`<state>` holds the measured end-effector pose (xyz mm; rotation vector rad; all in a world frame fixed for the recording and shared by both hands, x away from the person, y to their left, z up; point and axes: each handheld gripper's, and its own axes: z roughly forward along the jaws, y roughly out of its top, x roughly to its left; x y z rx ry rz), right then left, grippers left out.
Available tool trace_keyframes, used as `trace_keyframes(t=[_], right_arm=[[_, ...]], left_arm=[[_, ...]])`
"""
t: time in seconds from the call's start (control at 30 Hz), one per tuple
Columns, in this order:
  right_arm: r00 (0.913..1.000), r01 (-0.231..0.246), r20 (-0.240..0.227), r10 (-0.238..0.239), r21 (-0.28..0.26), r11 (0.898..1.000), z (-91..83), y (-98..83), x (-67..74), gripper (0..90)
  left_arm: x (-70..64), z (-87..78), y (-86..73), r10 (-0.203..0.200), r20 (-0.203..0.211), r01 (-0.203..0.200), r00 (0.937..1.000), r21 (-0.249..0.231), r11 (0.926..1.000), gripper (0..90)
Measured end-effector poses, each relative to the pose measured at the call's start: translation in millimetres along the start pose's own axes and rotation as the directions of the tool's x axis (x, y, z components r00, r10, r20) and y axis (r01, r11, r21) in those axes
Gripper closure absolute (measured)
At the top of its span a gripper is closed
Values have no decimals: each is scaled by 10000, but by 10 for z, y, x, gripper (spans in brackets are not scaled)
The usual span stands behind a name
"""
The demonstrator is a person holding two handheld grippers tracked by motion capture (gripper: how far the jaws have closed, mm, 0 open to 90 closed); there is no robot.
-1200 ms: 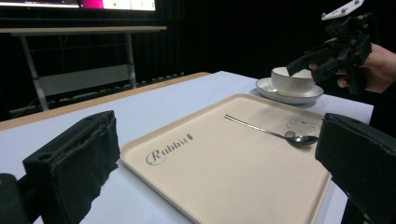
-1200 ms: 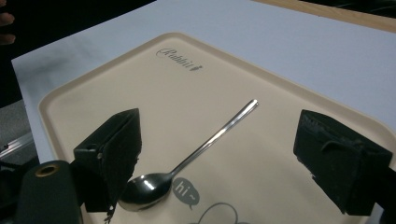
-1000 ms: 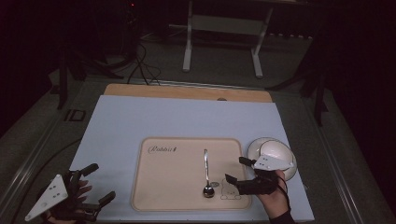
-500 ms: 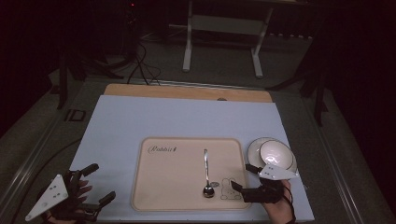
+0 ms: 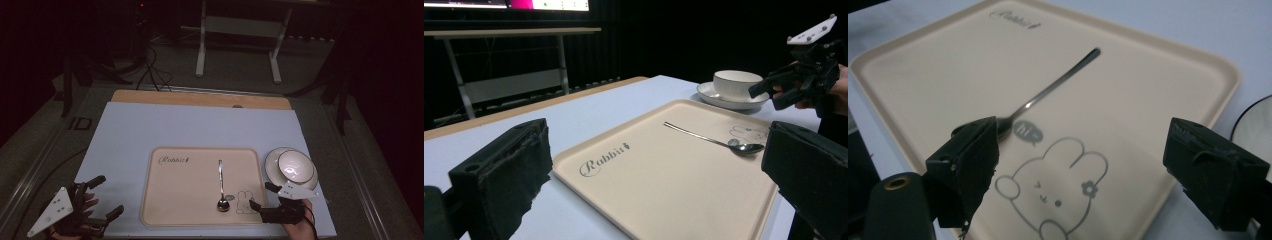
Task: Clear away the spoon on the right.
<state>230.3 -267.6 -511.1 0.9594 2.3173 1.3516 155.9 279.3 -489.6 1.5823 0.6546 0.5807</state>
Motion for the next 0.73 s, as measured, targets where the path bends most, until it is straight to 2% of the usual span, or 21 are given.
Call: trace_keyframes(t=[0.23, 0.43, 0.73], right_arm=[[10000, -5, -30, 6, 102, 9999, 23, -36, -33, 145], [9998, -210, -60, 211, 197, 9996, 44, -62, -73, 145], [9999, -160, 17, 160, 251, 9996, 41, -57, -52, 143]], left_arm=[[-2, 1, -2, -3, 31, 3, 10000, 17, 10000, 0], [3, 6, -4, -10, 59, 10, 10000, 41, 10000, 0], [-5, 7, -1, 29, 26, -29, 10000, 74, 10000, 0]])
